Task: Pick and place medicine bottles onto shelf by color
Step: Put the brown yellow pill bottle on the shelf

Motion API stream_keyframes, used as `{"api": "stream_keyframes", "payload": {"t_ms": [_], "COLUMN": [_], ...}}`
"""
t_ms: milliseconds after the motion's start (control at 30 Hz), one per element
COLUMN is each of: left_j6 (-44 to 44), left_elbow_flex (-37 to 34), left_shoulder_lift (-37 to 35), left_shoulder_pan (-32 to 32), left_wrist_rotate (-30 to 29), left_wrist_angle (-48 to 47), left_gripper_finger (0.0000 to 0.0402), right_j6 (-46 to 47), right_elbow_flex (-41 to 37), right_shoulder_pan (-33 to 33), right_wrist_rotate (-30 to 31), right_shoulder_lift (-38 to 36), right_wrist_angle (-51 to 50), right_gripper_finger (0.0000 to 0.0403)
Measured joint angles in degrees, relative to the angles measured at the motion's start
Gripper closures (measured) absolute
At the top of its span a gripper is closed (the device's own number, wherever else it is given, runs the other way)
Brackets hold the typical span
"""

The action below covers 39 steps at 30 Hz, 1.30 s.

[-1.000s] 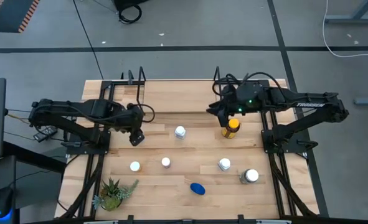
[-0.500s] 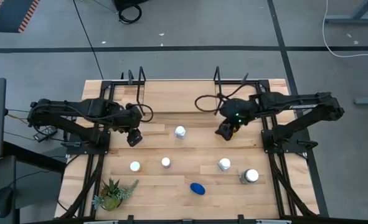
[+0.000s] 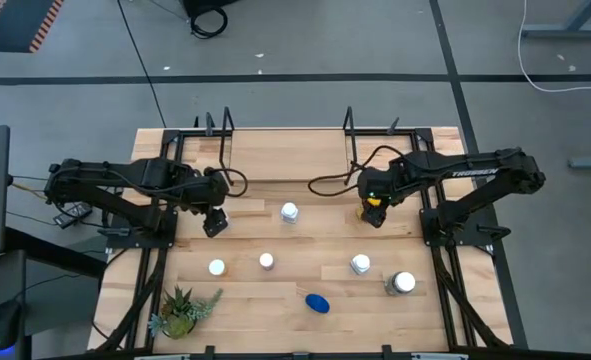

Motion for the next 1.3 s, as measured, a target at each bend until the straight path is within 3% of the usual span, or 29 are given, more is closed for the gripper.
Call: {"api": "stream_keyframes", "payload": {"t_ms": [200,467,1133,1300], "left_j6": [-0.11,-1.62,-3.04,-3.02], "left_elbow_flex": [0.0,0.0,0.0,0.0], "left_shoulder_lift": [0.0,0.02,0.02,0.02], "left_shoulder_pan": [0.0,0.0,0.0,0.0], "left_wrist_rotate": [0.0,0.0,0.0,0.0], "left_wrist_angle": [0.2,0.45,0.34,0.38], "left_gripper_finger": [0.012,0.012,0.012,0.012], "right_j6": [5.27,6.77,9.89,9.27], "right_elbow_flex": [-0.46,-5.0,-10.21,-10.18], "right_shoulder_pan": [-4.96,-11.99,-12.21,-12.21], "right_wrist_rotate": [-0.29,-8.03,-9.17,-9.16], "right_shoulder_lift": [0.22,1.51,4.52,4.5], "right_wrist_angle": [-0.41,1.86,8.74,8.7], "right_gripper_finger": [0.0063,0.0063,0.0064,0.0092]}}
